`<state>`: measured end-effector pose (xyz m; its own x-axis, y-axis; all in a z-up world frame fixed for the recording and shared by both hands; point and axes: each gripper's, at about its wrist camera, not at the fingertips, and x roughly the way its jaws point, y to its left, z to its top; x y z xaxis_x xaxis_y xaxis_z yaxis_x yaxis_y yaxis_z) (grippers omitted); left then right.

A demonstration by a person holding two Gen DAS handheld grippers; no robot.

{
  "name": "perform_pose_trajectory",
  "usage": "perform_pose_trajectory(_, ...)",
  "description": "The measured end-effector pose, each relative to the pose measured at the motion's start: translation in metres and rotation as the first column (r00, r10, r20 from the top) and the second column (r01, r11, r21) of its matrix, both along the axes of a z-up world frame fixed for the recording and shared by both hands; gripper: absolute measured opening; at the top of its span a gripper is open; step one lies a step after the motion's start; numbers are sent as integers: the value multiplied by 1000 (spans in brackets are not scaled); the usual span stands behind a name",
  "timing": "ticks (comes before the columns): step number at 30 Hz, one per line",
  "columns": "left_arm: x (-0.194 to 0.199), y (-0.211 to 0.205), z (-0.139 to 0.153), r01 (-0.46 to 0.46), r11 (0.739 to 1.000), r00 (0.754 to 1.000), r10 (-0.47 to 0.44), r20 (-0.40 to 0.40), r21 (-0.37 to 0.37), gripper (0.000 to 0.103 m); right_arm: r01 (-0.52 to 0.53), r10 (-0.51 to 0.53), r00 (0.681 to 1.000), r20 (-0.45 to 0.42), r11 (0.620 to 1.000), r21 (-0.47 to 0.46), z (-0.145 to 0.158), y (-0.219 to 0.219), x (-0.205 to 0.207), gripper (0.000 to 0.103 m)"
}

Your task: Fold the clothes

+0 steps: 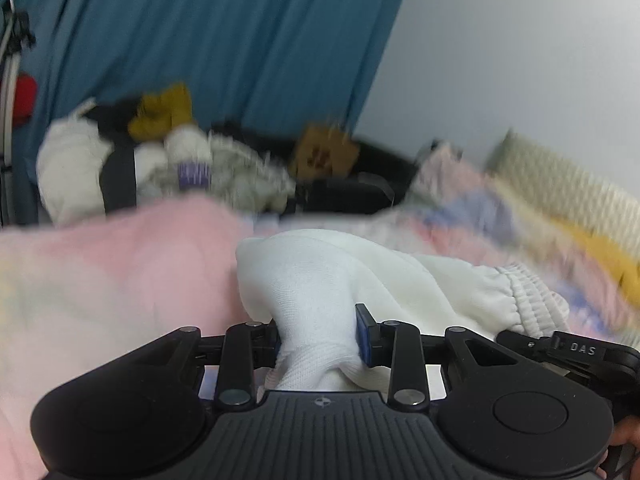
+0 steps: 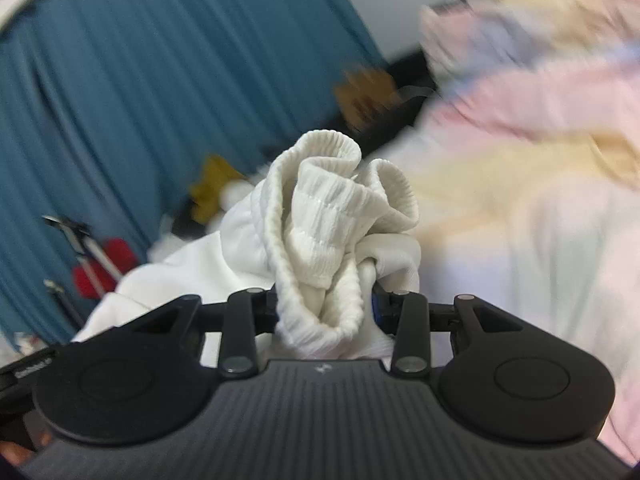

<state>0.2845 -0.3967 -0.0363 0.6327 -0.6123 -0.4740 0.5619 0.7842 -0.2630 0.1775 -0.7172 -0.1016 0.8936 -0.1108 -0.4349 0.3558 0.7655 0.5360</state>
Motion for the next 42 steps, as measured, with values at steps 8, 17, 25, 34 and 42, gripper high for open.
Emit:
perform_pose_trajectory(8, 17, 1, -54, 29, 994, 997, -20, -81, 109, 49, 18, -11, 988, -153, 999, 41, -58, 2, 7, 53)
perform_pose_trajectory(17, -59, 30, 36, -6, 987, 999, 0, 37, 162, 73, 52, -55, 975, -217, 998, -21, 12, 30, -58, 56)
perform_pose_trajectory(25, -159, 76, 114, 20, 985, 989, -45, 142, 173, 90, -14, -5, 993, -117, 987, -161, 94, 92, -119, 56)
perform_pose_trajectory(34, -257, 142, 149, -26, 990, 981, -2, 196, 141, 103, -86, 79, 996, -37, 943, -321, 142, 178, -167, 64)
perform_pose_trajectory(42, -300, 180, 149, -73, 992, 976, 50, 213, 100, 103, -72, 90, 996, 29, 920, -384, 144, 218, -193, 95)
